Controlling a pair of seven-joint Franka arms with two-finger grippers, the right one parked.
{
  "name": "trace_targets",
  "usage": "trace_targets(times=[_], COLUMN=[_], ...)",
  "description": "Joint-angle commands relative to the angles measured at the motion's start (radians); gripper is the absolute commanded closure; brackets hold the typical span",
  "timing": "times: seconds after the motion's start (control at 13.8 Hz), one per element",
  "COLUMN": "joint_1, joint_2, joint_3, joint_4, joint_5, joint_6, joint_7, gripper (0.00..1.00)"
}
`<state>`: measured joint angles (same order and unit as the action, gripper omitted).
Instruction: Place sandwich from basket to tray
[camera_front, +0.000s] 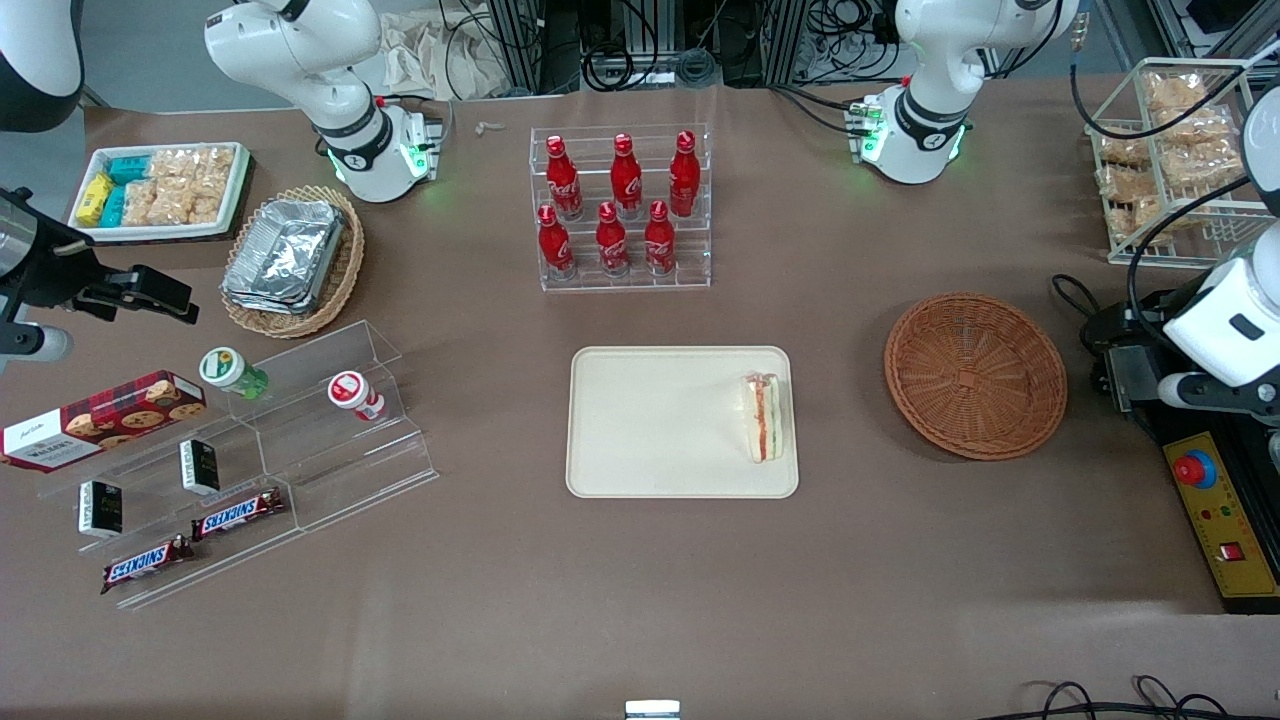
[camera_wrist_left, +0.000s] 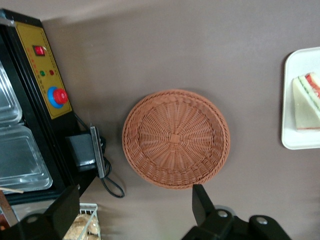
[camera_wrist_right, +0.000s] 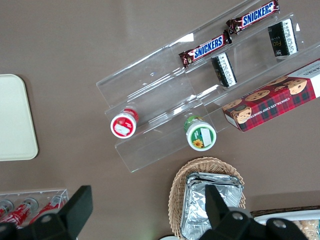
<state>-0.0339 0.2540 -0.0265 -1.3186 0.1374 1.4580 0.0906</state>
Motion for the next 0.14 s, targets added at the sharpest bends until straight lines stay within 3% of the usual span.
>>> trace_targets(times=[0.0,0.07], joint_1=[-0.001,-0.001], joint_2=[0.056,0.056], joint_3=[-0.001,-0.001], joint_4=[0.097,0.098], joint_5=[-0.004,-0.004], joint_6=[-0.011,-0.011], joint_7=[-0.011,-0.008], gripper=[0.00,0.00])
